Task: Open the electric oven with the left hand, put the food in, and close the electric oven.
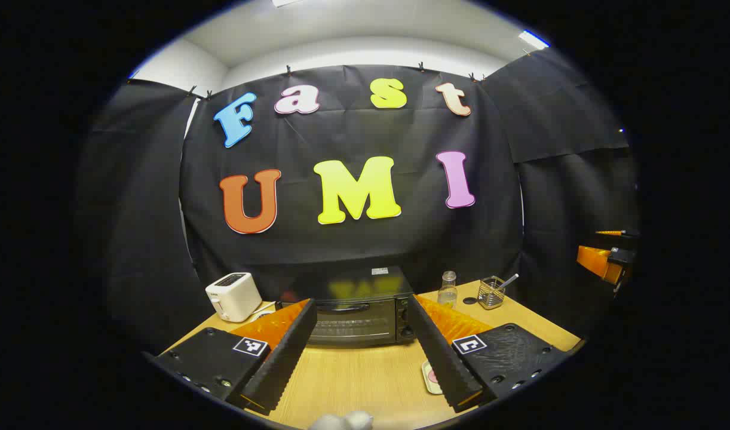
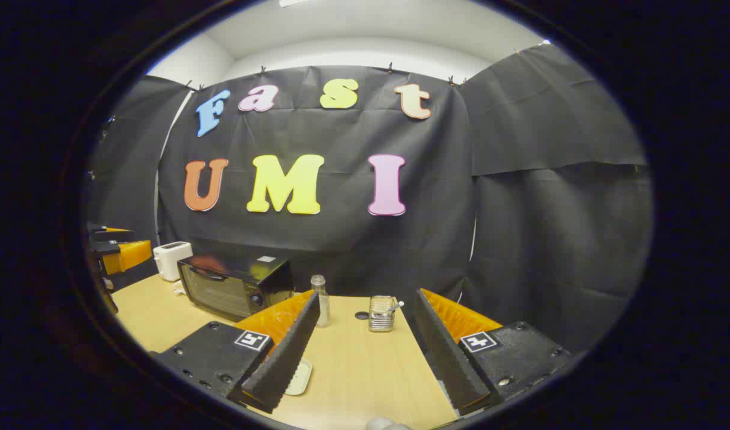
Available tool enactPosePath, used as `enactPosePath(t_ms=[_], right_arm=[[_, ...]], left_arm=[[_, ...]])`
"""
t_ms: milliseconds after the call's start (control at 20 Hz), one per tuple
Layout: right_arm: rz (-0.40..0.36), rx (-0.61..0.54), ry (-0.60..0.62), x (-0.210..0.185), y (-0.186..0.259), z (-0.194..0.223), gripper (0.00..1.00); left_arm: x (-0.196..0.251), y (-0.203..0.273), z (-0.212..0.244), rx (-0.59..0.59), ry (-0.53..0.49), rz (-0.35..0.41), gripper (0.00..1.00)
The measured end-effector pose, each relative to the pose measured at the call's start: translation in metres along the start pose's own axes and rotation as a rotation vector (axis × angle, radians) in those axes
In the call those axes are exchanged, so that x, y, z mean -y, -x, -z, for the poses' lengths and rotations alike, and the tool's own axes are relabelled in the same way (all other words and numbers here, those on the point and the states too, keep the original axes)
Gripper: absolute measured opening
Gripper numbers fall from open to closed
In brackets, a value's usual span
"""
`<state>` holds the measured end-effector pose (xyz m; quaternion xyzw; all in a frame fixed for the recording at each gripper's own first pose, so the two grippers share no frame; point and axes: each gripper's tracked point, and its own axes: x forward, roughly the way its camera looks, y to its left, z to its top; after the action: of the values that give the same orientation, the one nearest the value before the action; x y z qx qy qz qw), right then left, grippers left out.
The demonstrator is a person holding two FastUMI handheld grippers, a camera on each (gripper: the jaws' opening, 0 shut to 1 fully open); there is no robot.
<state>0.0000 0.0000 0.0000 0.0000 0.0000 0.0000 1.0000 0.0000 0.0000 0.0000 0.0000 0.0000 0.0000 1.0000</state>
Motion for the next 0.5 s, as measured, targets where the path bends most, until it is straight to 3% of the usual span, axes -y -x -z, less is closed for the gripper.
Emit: enactPosePath(t_ms=[500], right_arm=[[-0.039, -0.014, 0.010, -0.020, -0.007, -0.003, 1.00]], left_arm=[[-0.025, -0.004, -0.006, 0.015, -0.018, -0.053, 0.96]])
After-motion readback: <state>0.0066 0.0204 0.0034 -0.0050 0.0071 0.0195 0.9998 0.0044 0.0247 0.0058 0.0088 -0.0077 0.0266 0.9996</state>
